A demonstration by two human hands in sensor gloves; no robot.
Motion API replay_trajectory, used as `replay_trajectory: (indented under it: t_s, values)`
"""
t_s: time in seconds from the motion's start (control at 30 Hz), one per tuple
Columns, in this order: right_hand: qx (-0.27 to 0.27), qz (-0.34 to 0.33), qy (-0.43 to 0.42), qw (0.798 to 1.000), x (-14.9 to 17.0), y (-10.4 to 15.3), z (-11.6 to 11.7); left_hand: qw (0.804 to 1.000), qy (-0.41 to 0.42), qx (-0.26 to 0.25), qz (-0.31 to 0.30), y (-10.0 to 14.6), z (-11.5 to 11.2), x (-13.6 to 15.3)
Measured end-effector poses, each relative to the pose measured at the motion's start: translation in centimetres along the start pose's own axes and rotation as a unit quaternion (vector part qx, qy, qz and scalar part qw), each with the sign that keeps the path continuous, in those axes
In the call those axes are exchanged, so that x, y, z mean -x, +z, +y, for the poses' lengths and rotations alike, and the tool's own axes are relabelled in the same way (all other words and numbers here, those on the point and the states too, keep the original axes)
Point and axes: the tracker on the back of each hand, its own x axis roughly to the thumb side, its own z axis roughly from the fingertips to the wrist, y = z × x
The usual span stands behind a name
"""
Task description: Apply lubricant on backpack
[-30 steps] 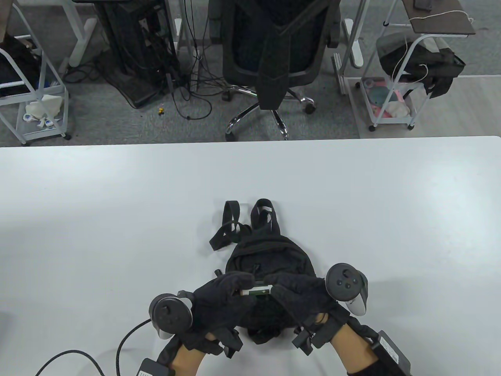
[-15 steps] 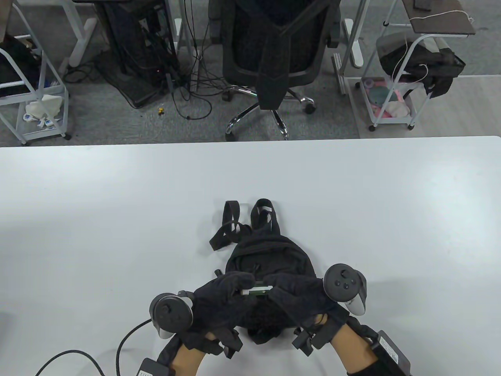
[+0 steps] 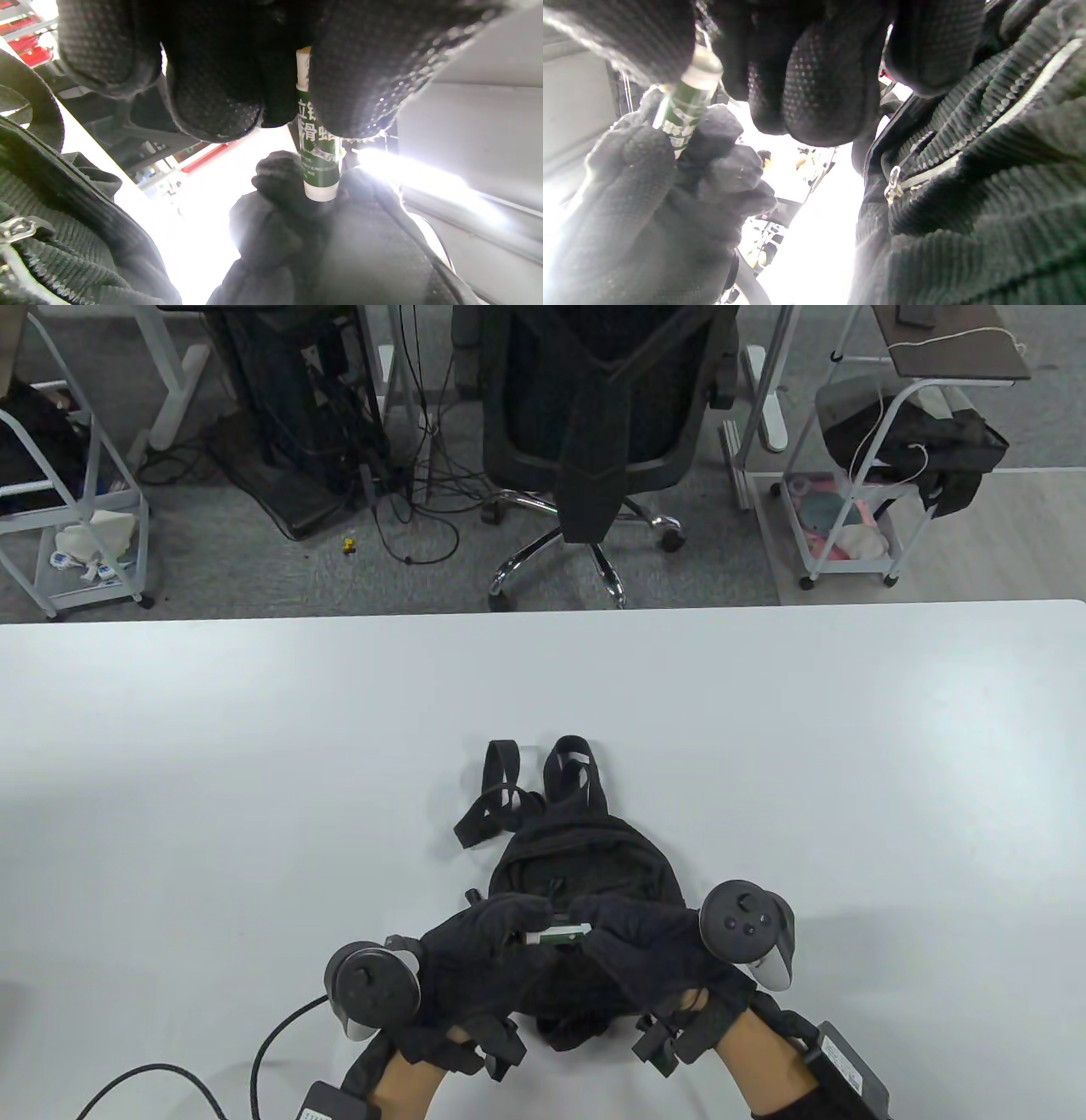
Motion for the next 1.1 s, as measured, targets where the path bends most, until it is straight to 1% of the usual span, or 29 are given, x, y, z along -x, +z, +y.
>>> replay_trajectory:
  t_s: [0.13, 0.2, 0.37, 0.47, 0.6, 0.77, 0.9, 1.0, 1.1]
  values:
    - [0.007, 0.013, -0.009, 1.000, 0.44, 0.04, -0.21, 1.000, 0.001, -0.002, 0.000, 0.01, -0.04, 0.00]
    - [-0.001, 0.017, -0.024, 1.000, 0.56, 0.00, -0.02, 1.000, -0.001, 0.000, -0.001, 0.08, -0.11, -0.14]
    - [-0.004, -0.004, -0.010, 1.000, -0.06, 0.03, -0.05, 1.000, -0.006, -0.003, -0.005, 0.09, 0.08, -0.31]
    - [0.000, -0.002, -0.008, 1.000, -0.02, 0.02, -0.08, 1.000, 0.000, -0.006, -0.003, 0.05, 0.09, -0.21]
    - [-0.009, 0.015, -0.039, 0.999, 0.63, -0.01, 0.20, 1.000, -0.001, -0.003, -0.002, 0.06, -0.05, -0.26]
    - [-0.002, -0.003, -0.018, 1.000, -0.01, 0.04, 0.08, 1.000, -0.003, -0.005, -0.003, 0.11, 0.07, -0.29]
    - [0.028, -0.003, 0.024, 0.999, -0.26, 0.25, -0.09, 1.000, -0.006, -0.008, -0.002, 0.08, 0.17, -0.27]
    - [0.033, 0.010, 0.000, 0.999, -0.05, 0.23, -0.10, 1.000, -0.010, -0.008, -0.003, 0.10, 0.21, -0.26]
    - [0.029, 0.013, 0.017, 0.999, 0.00, 0.16, 0.09, 1.000, -0.011, -0.005, -0.003, 0.10, 0.16, -0.23]
